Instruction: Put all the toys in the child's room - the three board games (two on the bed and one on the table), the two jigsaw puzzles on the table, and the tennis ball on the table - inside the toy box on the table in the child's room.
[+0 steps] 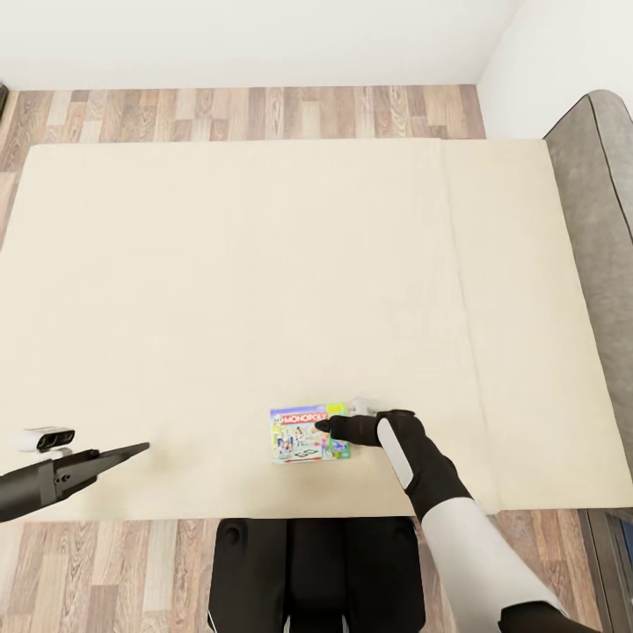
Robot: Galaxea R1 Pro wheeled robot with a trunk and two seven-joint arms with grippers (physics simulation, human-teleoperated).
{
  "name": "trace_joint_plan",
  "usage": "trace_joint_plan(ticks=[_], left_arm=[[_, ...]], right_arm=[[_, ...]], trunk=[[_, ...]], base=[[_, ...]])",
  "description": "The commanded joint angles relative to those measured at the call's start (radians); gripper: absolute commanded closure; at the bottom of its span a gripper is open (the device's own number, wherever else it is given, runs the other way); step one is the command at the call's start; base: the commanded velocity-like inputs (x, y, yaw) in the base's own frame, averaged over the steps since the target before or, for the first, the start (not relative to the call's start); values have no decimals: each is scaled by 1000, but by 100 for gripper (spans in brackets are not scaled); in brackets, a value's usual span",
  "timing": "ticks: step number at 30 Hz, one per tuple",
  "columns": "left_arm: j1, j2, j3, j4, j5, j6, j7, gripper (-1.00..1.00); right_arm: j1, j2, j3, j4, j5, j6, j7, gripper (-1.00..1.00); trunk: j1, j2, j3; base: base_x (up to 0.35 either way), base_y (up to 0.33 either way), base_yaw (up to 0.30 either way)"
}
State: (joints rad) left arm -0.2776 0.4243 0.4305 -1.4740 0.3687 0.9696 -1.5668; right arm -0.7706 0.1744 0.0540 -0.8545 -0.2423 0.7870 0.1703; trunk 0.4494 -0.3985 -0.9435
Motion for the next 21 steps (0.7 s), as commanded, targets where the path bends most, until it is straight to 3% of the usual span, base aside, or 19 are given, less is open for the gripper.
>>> trace_joint_plan(ticks=[1, 21], left_arm=[[0, 5, 2, 0, -1, 11, -4, -100], [0, 14, 7, 0, -1, 11, -4, -100]], right_arm=[[2, 0, 0, -3, 2, 9, 4, -100], [7, 0, 2, -9, 3, 20, 4, -100]], trunk=[[1, -2, -1], [1, -2, -1]], base=[[0, 0, 0], [0, 0, 0]])
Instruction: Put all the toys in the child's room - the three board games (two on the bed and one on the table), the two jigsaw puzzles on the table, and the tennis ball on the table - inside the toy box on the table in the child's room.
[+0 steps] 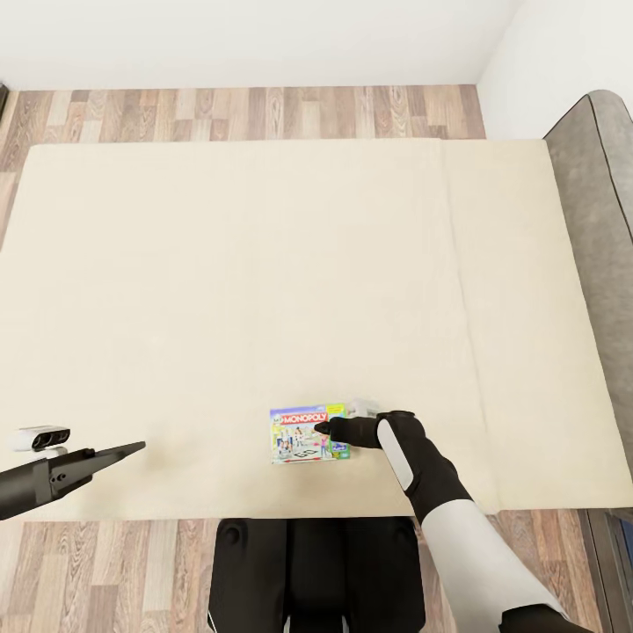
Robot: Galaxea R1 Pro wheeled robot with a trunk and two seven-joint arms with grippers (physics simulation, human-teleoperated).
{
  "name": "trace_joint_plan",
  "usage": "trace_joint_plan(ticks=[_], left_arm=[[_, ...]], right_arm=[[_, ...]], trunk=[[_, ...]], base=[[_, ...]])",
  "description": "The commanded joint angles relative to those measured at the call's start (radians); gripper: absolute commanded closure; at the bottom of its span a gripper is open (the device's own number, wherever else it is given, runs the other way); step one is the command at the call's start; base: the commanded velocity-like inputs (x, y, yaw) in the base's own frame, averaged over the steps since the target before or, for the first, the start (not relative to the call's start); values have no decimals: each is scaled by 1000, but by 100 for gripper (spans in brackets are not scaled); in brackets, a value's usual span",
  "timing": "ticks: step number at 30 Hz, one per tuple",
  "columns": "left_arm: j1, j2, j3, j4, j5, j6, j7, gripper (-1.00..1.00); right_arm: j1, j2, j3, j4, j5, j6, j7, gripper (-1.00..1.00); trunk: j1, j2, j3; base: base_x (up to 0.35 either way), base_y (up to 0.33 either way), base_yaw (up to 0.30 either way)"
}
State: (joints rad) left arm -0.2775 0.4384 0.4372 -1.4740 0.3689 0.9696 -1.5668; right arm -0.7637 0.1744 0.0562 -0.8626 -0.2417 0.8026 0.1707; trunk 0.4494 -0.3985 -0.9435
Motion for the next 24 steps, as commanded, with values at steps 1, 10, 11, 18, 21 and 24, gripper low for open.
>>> trace_joint_plan(ticks=[1, 10, 11, 18, 21, 24], left_arm=[[0, 0, 0, 0, -1, 11, -4, -100], [0, 0, 0, 0, -1, 11, -4, -100], [0, 0, 0, 0, -1, 11, -4, -100], [0, 0, 0, 0, -1, 11, -4, -100], [0, 0, 0, 0, -1, 11, -4, -100], [0, 0, 0, 0, -1, 11, -4, -100]], right_arm=[[0, 0, 0, -1, 3, 4, 3, -100], [0, 0, 5, -4, 18, 1, -12, -100], [0, 0, 5, -6, 18, -1, -14, -100], [0, 0, 5, -10, 19, -2, -17, -100], [0, 0, 4, -12, 19, 2, -16, -100], [0, 0, 4, -14, 19, 5, -16, -100]], trunk=[[1, -2, -1], [1, -2, -1], [1, -2, -1], [1, -2, -1], [1, -2, -1], [1, -2, -1]], base=[[0, 0, 0], [0, 0, 0], [0, 0, 0], [0, 0, 0], [0, 0, 0], [0, 0, 0]])
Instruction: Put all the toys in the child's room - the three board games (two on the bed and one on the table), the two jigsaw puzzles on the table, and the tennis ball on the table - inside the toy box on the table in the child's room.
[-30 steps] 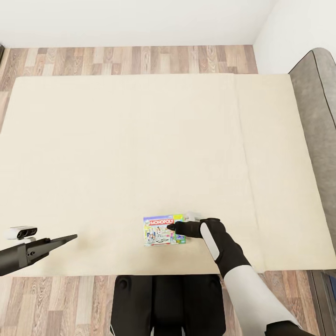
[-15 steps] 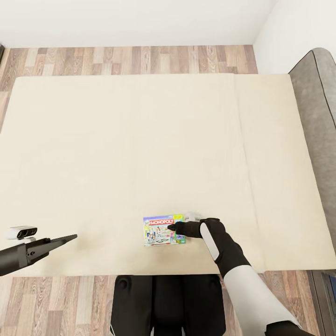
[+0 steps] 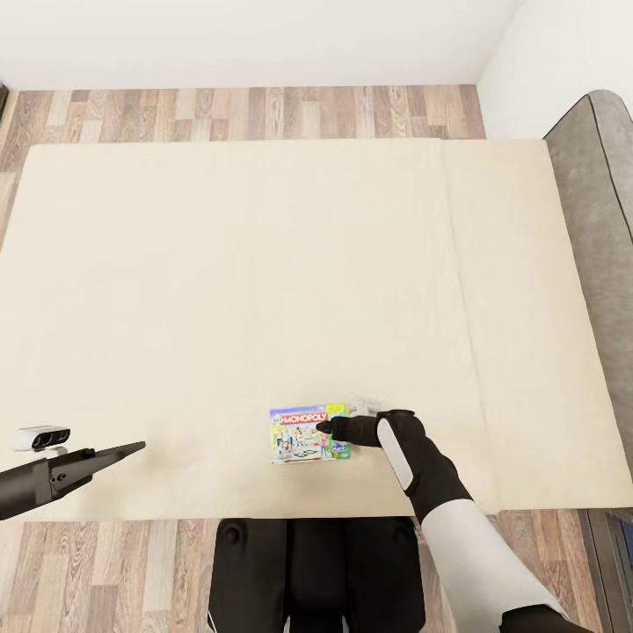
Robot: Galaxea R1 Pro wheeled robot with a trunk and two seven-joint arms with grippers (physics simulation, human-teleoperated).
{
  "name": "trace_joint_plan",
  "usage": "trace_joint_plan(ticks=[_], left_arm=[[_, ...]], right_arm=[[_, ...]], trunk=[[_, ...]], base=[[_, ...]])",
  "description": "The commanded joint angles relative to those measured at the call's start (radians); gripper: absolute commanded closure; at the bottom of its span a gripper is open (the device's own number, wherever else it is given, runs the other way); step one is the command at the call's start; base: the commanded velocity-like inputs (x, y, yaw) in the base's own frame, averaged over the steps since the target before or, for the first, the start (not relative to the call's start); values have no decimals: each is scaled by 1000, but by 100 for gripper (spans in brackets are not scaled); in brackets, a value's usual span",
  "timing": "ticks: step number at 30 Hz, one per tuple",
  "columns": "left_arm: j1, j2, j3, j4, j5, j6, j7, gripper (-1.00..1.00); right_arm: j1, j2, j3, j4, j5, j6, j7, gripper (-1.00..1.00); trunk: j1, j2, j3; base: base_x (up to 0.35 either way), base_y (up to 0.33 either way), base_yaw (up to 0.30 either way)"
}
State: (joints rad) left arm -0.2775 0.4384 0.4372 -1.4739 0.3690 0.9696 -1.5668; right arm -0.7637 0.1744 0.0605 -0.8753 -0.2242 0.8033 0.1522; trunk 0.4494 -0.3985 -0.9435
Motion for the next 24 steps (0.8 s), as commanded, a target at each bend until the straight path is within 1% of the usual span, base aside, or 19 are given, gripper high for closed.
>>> trace_joint_plan(ticks=[1, 18, 24], left_arm=[[0, 0, 0, 0, -1, 11, -4, -100], [0, 0, 0, 0, -1, 11, -4, -100], [0, 0, 0, 0, -1, 11, -4, -100]], right_arm=[[0, 0, 0, -1, 2, 5, 2, -100], [0, 0, 2, -3, 4, 7, -7, -100], [0, 0, 4, -2, 3, 4, -29, -100]], trunk=[[1, -2, -1], [1, -2, 4], [1, -2, 4]], base=[[0, 0, 0], [0, 0, 0], [0, 0, 0]])
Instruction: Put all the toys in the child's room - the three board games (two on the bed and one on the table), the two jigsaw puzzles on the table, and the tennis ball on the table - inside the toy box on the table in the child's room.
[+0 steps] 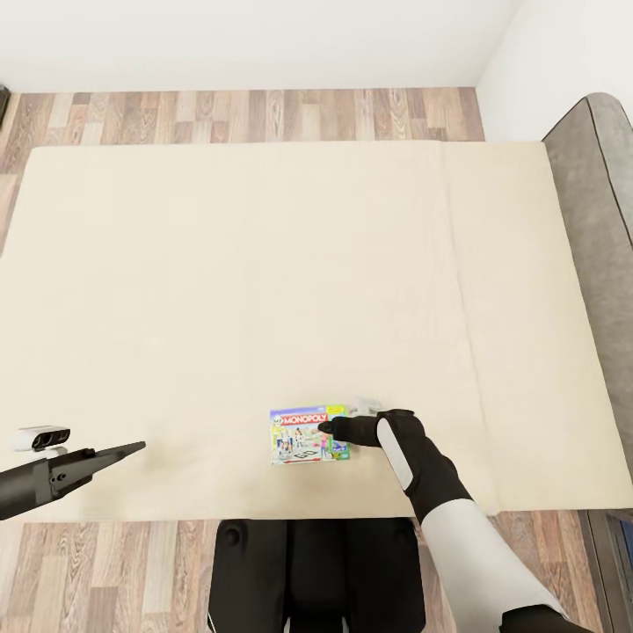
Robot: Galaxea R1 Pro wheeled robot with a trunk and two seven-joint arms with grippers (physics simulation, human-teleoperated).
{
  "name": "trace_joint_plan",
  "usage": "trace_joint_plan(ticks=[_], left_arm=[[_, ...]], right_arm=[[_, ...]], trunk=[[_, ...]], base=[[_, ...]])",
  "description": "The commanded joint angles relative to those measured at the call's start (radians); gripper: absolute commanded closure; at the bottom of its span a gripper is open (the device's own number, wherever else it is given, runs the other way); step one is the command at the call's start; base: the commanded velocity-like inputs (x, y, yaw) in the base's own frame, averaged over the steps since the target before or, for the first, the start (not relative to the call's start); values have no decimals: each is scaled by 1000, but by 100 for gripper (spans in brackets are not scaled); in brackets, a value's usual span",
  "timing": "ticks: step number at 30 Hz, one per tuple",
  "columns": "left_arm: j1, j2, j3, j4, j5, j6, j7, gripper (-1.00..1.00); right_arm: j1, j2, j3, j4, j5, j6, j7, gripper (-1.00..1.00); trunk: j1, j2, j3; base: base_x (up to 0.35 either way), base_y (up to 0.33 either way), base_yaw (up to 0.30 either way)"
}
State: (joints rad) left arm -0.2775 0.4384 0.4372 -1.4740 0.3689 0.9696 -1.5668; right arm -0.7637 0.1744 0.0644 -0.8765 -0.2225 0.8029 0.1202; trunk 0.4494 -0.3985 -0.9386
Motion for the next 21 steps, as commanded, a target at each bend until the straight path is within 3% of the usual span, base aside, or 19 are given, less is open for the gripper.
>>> trace_joint_plan(ticks=[1, 21], left_arm=[[0, 0, 0, 0, -1, 11, -4, -100], [0, 0, 0, 0, -1, 11, -4, -100]], right_arm=[[0, 0, 0, -1, 2, 2, -3, -100], [-1, 0, 2, 1, 1, -42, -16, -100]], trunk=[[1, -2, -1], [1, -2, 6]], base=[[0, 0, 0], [0, 0, 0]])
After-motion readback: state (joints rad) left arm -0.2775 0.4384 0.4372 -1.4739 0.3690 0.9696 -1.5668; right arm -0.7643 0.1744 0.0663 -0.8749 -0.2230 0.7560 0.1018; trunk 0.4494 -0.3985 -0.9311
